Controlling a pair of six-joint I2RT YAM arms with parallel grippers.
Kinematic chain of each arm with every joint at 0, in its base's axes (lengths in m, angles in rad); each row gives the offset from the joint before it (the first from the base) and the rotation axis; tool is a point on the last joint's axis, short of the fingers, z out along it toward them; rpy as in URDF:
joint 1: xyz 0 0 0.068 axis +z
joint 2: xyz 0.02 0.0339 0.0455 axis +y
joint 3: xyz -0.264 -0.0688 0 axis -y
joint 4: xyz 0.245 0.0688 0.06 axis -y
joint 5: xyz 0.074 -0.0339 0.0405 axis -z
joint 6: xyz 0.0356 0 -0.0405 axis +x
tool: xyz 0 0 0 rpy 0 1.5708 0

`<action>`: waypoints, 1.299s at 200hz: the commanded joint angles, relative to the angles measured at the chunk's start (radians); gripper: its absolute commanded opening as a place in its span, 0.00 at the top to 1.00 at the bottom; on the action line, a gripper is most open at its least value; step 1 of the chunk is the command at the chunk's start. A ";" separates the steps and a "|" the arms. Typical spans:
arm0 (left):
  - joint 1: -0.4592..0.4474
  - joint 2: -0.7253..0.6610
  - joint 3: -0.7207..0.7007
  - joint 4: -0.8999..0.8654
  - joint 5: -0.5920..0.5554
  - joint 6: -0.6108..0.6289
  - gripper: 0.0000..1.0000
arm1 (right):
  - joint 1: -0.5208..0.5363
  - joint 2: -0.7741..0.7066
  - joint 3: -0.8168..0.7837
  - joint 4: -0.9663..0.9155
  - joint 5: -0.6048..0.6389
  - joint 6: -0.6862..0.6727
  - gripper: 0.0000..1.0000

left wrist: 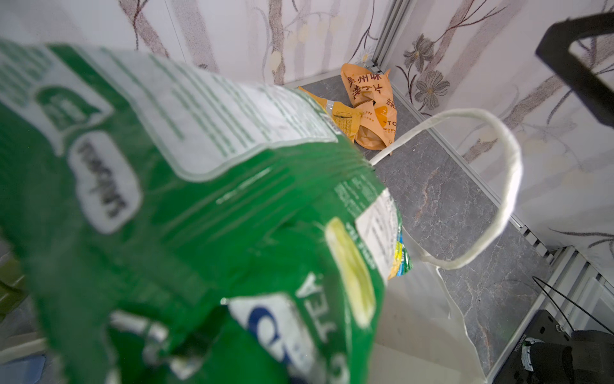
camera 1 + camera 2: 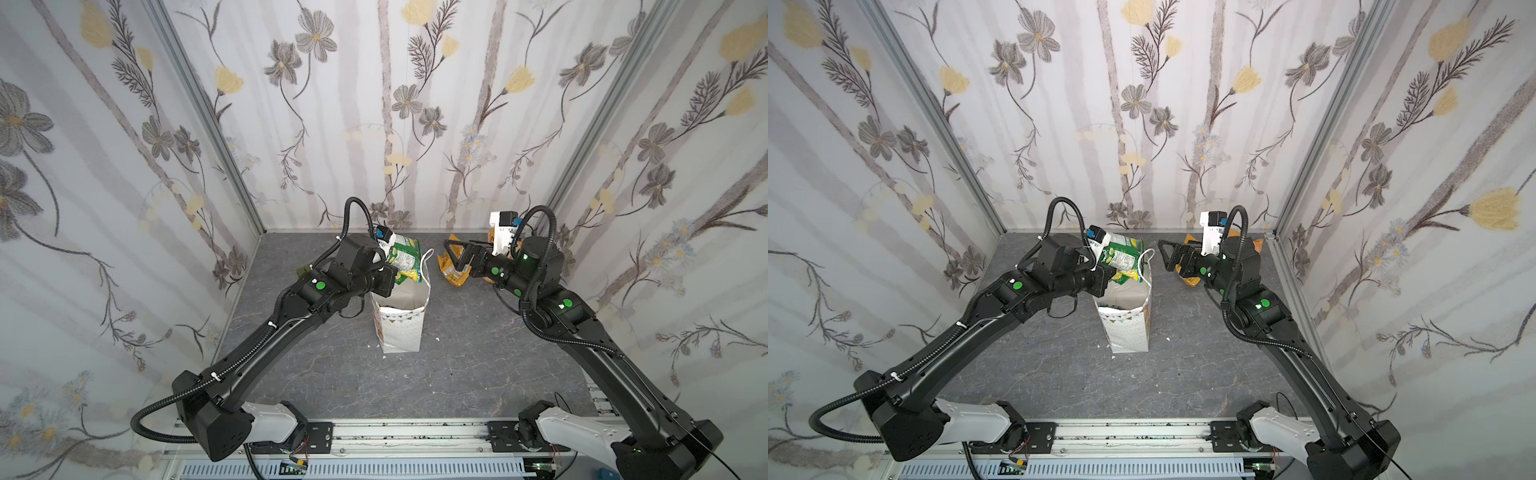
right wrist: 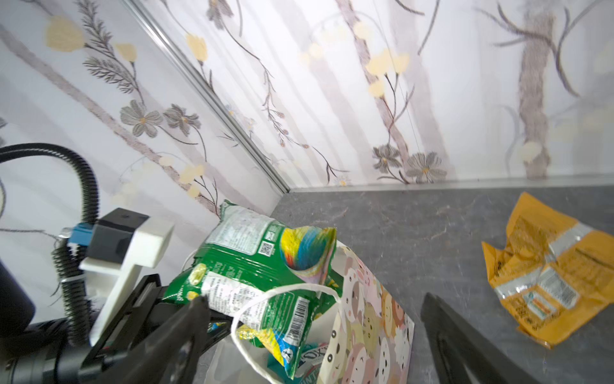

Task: Take the snacks out of the paper bag
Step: Place the snack at the top-right of the table.

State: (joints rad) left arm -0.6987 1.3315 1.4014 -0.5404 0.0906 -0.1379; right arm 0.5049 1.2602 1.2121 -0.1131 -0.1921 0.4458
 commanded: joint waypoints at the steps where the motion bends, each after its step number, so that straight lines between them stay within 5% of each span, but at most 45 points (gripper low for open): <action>1: 0.000 -0.028 -0.017 0.154 0.028 0.016 1.00 | 0.029 0.008 0.037 0.066 -0.012 -0.229 0.01; 89: -0.004 -0.068 -0.022 0.172 0.100 0.070 1.00 | 0.158 0.207 0.203 -0.060 -0.092 -0.887 0.01; 132: -0.009 -0.067 -0.015 0.154 0.095 0.084 1.00 | 0.170 0.291 0.251 -0.083 -0.116 -0.917 0.08; 188: -0.011 -0.067 -0.010 0.146 0.075 0.093 1.00 | 0.170 0.330 0.287 -0.163 -0.162 -0.920 0.41; 260: -0.013 -0.097 0.006 0.138 0.070 0.105 1.00 | 0.174 0.386 0.324 -0.244 -0.211 -0.924 0.50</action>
State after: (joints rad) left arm -0.7078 1.2488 1.3830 -0.5331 0.1310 -0.0589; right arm 0.6750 1.6257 1.5181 -0.2817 -0.4202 -0.4549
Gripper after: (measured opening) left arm 0.051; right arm 0.483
